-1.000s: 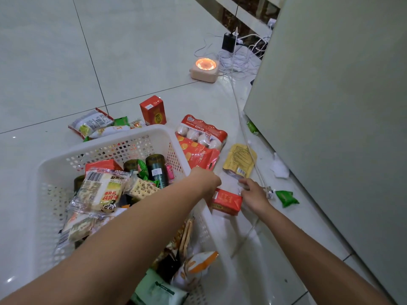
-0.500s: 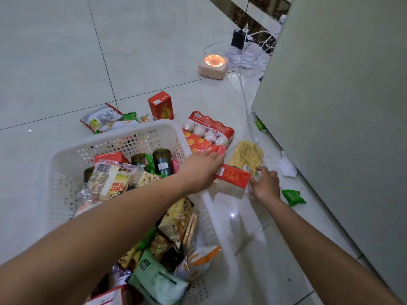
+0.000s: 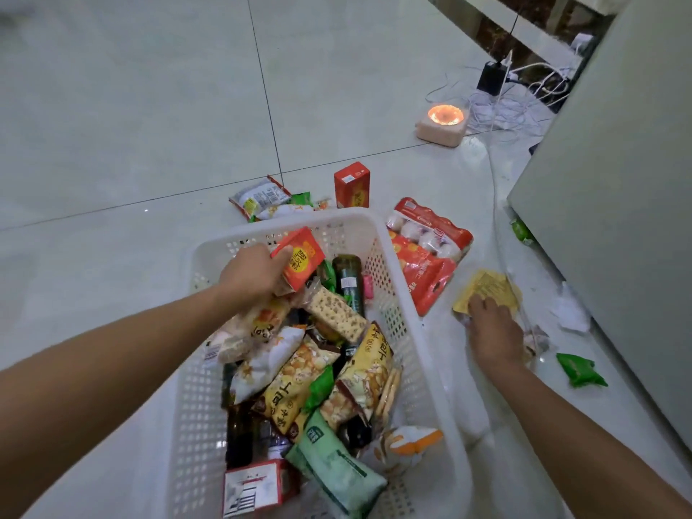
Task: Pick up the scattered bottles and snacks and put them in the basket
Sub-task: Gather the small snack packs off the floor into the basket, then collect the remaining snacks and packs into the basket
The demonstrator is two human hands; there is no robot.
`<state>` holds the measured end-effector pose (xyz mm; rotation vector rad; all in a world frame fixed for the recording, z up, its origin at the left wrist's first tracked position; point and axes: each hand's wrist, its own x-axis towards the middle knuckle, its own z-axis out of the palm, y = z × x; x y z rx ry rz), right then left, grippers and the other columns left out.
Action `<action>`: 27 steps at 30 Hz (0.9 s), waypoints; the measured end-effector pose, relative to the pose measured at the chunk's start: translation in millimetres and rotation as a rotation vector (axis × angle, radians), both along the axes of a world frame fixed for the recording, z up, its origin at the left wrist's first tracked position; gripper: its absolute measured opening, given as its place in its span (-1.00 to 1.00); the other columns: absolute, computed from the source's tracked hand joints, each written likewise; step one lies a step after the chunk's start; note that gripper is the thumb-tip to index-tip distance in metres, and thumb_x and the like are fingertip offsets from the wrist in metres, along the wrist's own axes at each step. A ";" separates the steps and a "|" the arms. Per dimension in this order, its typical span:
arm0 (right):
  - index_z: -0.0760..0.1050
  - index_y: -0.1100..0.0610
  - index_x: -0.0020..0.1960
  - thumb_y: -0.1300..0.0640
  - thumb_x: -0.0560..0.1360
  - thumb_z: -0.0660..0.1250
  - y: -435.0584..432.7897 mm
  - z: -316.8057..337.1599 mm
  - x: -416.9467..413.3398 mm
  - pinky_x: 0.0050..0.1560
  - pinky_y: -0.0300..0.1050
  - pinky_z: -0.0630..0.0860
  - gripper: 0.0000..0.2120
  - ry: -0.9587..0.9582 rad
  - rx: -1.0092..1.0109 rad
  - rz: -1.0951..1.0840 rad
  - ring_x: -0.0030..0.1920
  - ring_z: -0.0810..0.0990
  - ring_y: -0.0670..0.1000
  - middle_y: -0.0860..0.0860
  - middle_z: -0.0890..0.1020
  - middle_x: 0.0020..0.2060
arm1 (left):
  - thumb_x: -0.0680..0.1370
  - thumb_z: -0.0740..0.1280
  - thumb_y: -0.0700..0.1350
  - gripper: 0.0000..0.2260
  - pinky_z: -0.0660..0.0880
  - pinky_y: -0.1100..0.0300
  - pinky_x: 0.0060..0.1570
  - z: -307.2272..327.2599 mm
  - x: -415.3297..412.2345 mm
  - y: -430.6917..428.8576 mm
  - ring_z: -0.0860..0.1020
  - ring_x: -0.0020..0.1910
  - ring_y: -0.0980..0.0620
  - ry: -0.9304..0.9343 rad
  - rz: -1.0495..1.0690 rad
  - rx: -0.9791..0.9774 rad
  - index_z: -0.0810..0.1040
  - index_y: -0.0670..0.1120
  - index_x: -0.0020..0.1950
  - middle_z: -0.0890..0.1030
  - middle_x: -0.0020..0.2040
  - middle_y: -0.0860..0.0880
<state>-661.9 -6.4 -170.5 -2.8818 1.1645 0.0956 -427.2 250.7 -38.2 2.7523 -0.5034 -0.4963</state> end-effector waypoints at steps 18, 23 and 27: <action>0.60 0.16 0.06 0.23 0.38 0.28 70.5 146.8 39.1 0.07 -0.01 0.58 -0.72 -0.702 0.166 0.649 -0.02 0.65 0.06 0.05 0.69 -0.03 | 0.63 0.01 0.12 -0.50 0.31 -0.12 0.23 37.4 -5.4 -11.7 0.31 0.34 -0.26 -0.331 -0.078 0.253 0.22 -0.18 0.45 0.31 0.40 -0.28; 0.46 0.04 0.29 0.34 0.39 0.27 73.1 125.4 24.3 0.28 0.05 0.43 -0.49 -0.427 0.216 0.565 0.25 0.49 0.05 0.00 0.55 0.24 | 0.60 0.16 0.07 -0.48 0.21 -0.27 0.32 43.8 -6.9 -4.0 0.21 0.40 -0.26 -0.256 -0.045 0.319 0.15 -0.13 0.48 0.25 0.43 -0.25; 0.38 0.07 0.33 0.20 0.56 0.18 57.5 118.7 13.3 0.03 -0.11 0.42 -0.66 -0.526 0.488 -0.047 0.17 0.53 0.08 0.05 0.55 0.20 | 0.61 0.13 0.09 -0.46 0.16 -0.35 0.32 45.3 -3.4 11.2 0.12 0.44 -0.27 -0.110 0.049 0.275 0.07 -0.08 0.51 0.16 0.47 -0.22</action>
